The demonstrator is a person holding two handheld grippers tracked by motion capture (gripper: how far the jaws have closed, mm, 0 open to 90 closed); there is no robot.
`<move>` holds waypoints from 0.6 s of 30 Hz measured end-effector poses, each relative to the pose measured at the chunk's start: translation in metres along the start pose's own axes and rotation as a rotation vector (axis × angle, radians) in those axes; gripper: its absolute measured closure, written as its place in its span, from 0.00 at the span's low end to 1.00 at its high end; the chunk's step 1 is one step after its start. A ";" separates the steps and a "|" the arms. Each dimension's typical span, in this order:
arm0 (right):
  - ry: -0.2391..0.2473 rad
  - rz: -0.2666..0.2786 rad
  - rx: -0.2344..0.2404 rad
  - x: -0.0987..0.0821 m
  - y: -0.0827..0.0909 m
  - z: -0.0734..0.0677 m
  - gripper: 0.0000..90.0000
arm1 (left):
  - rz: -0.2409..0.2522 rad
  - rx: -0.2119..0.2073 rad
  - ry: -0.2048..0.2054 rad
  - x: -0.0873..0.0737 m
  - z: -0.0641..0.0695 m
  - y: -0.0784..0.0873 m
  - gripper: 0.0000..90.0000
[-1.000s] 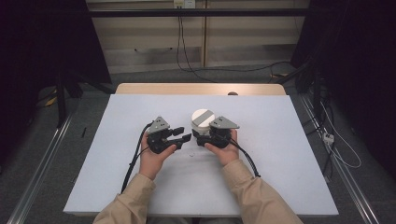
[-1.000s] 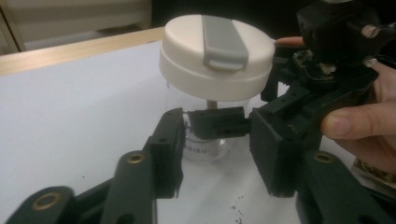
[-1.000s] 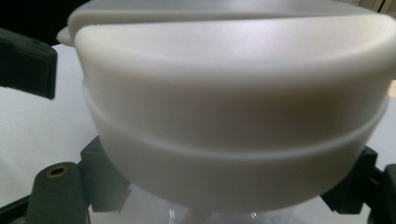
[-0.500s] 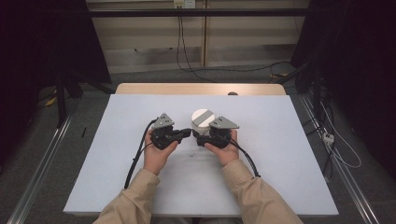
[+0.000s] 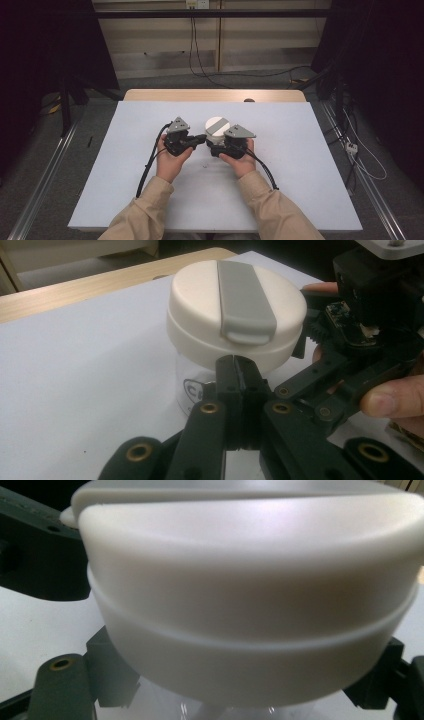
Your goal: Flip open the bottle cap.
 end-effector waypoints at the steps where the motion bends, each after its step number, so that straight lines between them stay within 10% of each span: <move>1: 0.000 0.000 0.000 0.000 0.000 0.000 0.21 | 0.000 0.000 0.000 0.000 0.000 0.000 1.00; 18: 0.002 -0.001 -0.002 0.000 0.000 0.000 0.21 | 0.014 -0.001 0.005 0.006 0.001 0.001 1.00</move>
Point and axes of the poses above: each handheld gripper's, and its own axes: y roughly backward along the jaws, x roughly out of its top, z roughly to its right, the point moved 10 cm from there along -y, roughly forward along the jaws, and after that the axes turned 2 degrees about -z, right-handed, at the moved point
